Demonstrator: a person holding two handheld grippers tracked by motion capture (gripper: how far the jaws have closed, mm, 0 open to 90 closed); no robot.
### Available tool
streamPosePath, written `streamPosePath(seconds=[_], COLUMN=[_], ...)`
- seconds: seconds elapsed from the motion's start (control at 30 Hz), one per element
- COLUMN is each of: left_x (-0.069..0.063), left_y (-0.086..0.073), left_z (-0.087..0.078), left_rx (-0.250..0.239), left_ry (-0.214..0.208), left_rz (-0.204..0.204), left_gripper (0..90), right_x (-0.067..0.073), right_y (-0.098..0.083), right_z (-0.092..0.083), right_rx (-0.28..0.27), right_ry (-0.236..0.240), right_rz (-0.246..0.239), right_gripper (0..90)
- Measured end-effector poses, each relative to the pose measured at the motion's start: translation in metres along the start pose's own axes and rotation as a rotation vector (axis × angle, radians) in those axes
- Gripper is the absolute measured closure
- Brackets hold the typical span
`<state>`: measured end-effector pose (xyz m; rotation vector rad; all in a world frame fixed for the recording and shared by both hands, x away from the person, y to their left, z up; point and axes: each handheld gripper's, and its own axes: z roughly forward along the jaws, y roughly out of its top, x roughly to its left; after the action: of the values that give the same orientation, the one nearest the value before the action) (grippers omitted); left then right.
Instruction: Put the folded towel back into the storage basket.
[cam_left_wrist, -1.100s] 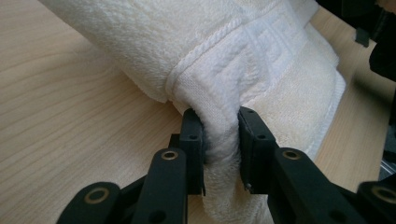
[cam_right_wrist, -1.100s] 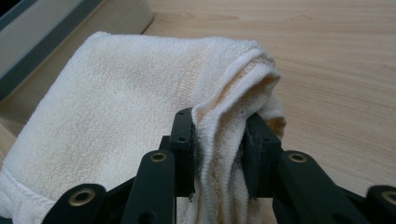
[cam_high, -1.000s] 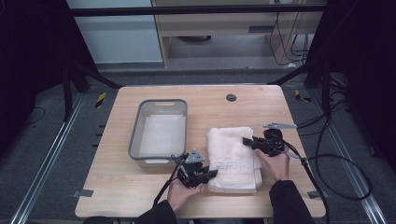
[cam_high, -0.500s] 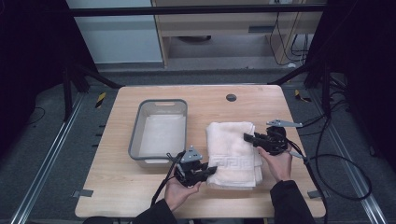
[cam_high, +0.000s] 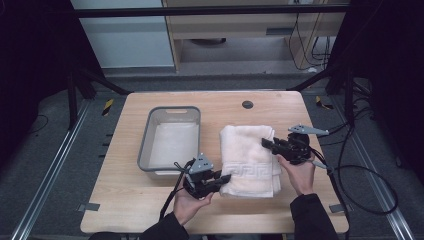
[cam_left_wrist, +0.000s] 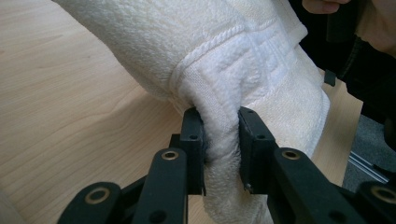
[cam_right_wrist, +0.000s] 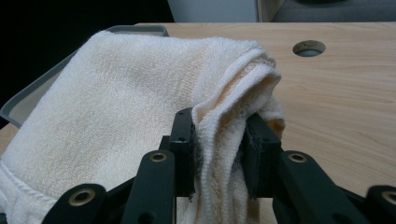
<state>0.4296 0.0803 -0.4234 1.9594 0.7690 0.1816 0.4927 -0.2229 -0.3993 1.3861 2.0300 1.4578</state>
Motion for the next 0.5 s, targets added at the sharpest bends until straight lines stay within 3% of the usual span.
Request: streamPosePath(seconds=[0.5], left_x=[0.001], left_y=[0.010], left_z=[-0.013], left_rx=[-0.043], left_ry=[0.003], left_rz=[0.004], left_gripper=[73.7], right_x=[0.006], right_y=[0.009], right_z=[-0.004], right_rx=[-0.048], right_ry=[0.011], right_rz=[-0.004], right_gripper=[68.9])
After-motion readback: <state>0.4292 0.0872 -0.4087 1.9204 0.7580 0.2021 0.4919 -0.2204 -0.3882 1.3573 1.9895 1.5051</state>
